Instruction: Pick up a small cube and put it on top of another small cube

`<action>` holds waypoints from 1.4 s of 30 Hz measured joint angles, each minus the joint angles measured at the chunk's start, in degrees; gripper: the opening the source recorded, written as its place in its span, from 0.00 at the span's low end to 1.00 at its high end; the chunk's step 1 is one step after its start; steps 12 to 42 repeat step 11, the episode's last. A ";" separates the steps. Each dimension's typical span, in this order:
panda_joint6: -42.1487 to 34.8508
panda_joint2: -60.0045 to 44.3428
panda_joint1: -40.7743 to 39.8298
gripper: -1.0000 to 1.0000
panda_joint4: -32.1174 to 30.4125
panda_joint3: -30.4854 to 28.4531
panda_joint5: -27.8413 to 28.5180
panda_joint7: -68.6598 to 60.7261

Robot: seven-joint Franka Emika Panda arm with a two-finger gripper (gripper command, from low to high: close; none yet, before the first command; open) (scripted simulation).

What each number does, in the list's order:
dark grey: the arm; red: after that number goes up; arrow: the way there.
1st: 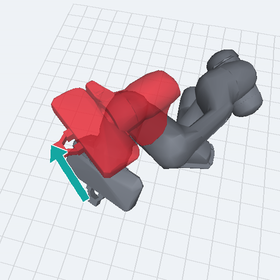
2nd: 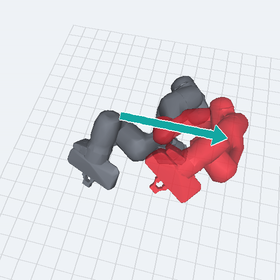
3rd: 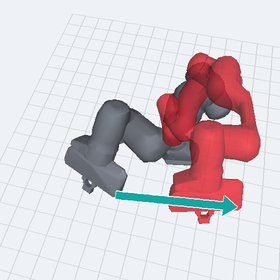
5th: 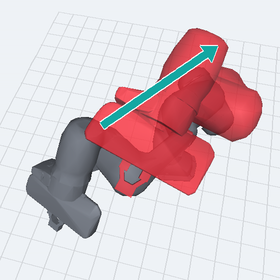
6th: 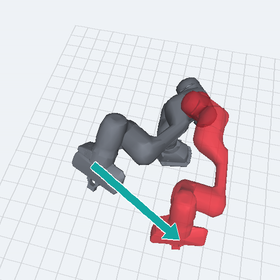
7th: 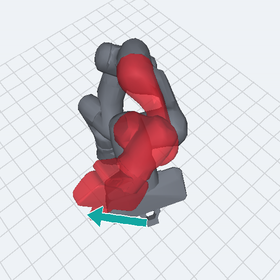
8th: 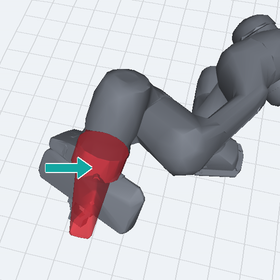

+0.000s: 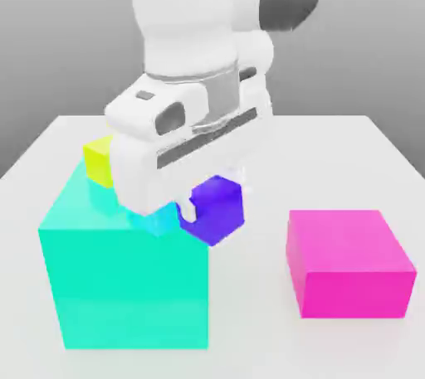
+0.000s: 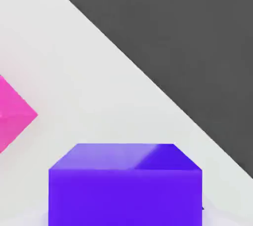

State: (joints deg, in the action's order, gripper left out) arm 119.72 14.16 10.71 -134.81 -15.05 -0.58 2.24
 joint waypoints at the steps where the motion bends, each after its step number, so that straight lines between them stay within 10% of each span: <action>1: -1.78 2.08 -1.12 0.00 0.02 0.28 1.44 2.27; 7: 0.40 5.75 -4.86 0.00 -4.86 0.80 5.73 8.81; 8: 2.12 5.20 -4.96 1.00 -6.03 0.71 5.75 8.81; 42: 2.12 5.20 -4.96 1.00 -6.03 0.71 5.75 8.81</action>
